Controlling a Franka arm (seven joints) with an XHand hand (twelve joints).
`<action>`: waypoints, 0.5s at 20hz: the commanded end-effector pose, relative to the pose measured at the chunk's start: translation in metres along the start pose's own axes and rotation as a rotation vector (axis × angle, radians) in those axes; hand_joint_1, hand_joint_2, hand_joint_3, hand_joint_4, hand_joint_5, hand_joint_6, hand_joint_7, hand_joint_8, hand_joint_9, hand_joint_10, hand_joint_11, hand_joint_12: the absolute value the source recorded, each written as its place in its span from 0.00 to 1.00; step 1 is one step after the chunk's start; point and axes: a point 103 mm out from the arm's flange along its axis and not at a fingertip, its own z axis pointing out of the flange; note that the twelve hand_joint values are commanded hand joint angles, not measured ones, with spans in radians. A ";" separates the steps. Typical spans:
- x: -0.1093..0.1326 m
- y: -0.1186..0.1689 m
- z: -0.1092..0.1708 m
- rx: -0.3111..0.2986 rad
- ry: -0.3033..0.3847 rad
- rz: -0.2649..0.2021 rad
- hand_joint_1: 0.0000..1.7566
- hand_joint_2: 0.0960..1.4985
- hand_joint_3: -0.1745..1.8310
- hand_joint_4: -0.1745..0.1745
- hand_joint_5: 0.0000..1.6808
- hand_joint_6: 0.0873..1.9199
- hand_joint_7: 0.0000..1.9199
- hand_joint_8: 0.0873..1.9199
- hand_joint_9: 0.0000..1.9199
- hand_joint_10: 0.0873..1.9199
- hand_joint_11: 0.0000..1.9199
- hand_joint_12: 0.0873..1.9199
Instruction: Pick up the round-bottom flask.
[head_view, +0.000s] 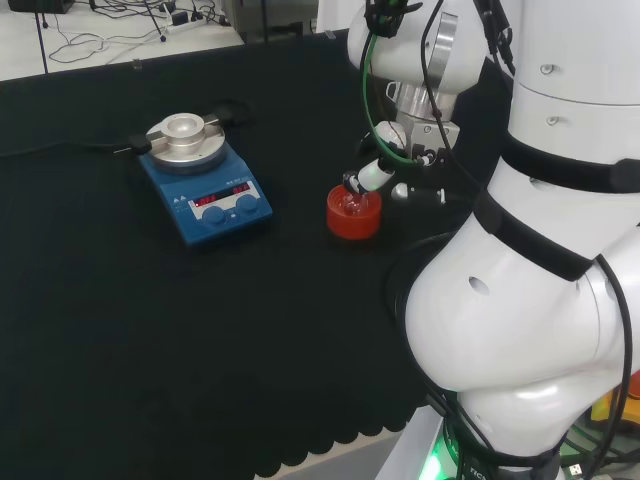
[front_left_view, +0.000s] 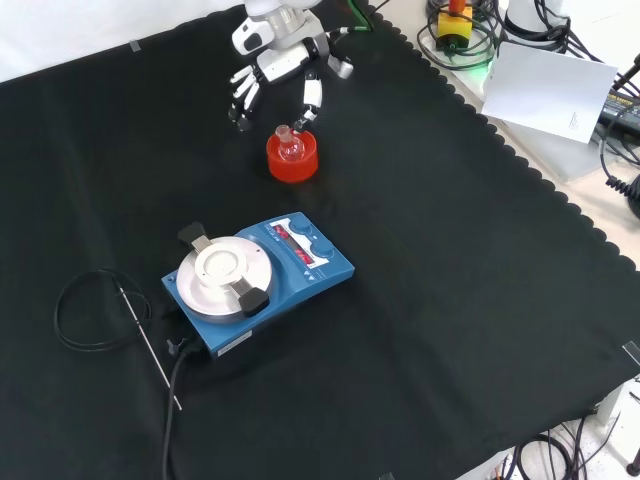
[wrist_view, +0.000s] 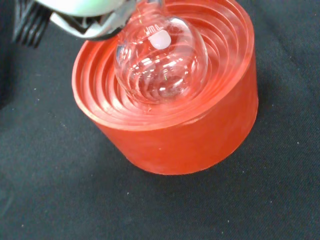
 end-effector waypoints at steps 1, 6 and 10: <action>-0.001 0.006 0.004 -0.002 0.014 -0.002 0.47 0.35 0.39 0.30 0.36 0.05 0.12 0.32 0.23 0.32 0.02 0.75; -0.003 0.008 0.008 0.006 0.024 -0.023 0.47 0.35 0.39 0.30 0.32 0.20 0.13 0.32 0.24 0.32 0.02 0.75; -0.001 0.007 0.012 0.017 0.032 -0.050 0.47 0.36 0.38 0.29 0.34 0.31 0.13 0.32 0.24 0.32 0.02 0.75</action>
